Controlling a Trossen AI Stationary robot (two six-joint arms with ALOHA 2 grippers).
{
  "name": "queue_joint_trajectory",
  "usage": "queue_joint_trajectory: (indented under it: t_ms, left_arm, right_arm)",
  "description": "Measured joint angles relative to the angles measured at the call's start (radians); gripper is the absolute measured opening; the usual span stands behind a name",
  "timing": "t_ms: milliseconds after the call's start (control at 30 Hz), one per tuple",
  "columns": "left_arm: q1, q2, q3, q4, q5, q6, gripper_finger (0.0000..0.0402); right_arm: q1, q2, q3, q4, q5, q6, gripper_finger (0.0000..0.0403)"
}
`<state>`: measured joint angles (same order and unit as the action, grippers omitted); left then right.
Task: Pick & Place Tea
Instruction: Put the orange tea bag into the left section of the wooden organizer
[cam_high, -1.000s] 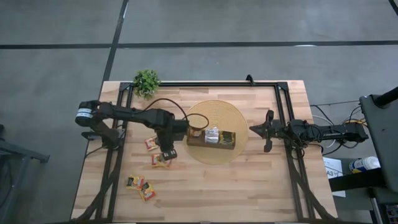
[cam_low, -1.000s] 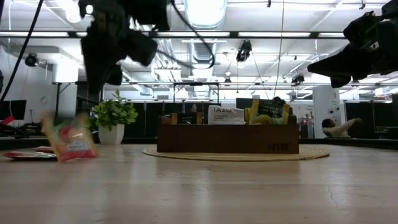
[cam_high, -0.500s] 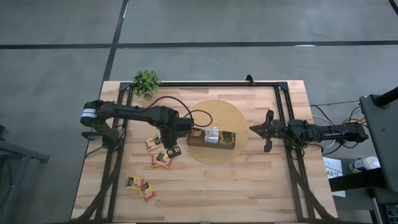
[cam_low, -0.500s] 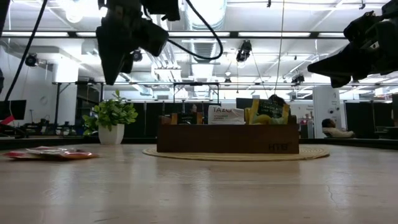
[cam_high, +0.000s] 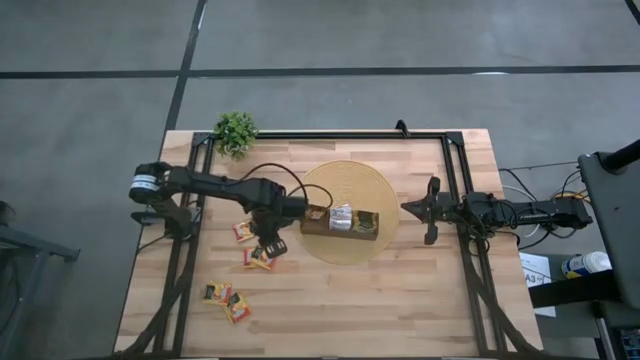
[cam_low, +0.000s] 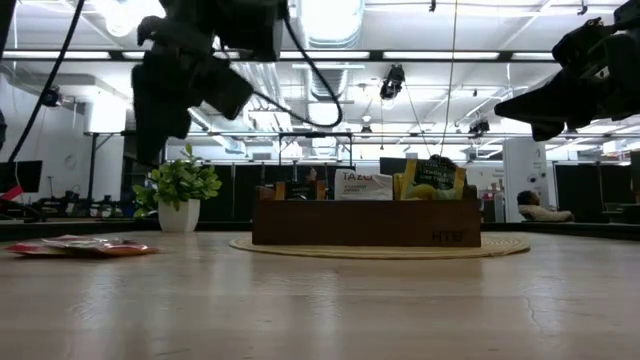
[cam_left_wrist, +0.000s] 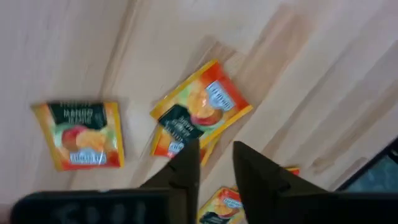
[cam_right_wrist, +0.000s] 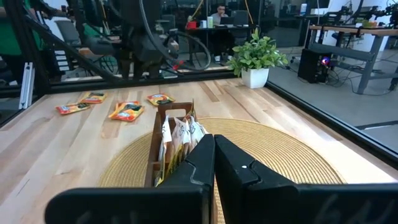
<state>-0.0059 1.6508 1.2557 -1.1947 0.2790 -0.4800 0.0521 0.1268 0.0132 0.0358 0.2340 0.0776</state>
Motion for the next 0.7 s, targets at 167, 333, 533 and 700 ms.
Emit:
queue_joint_trajectory:
  t_ms: [167,333,533,700]
  left_arm:
    - [-0.001,0.0,-0.079,0.061,0.001,-0.129,0.0158]
    - [-0.004,0.0,-0.156,0.184,0.053,-0.215,0.0223]
    - [-0.012,0.0,-0.223,0.322,0.099,-0.361,0.0258]
    - [-0.029,0.002,-0.254,0.388,0.076,-0.473,0.0259]
  right_arm:
    - [0.0,0.0,0.0,0.0,0.0,0.0,0.0008]
    - [0.0,0.0,0.0,0.0,0.0,0.0,0.0008]
    - [0.0,0.0,0.0,0.0,0.0,0.0,0.0009]
    - [0.0,0.0,0.0,0.0,0.0,0.0,0.0009]
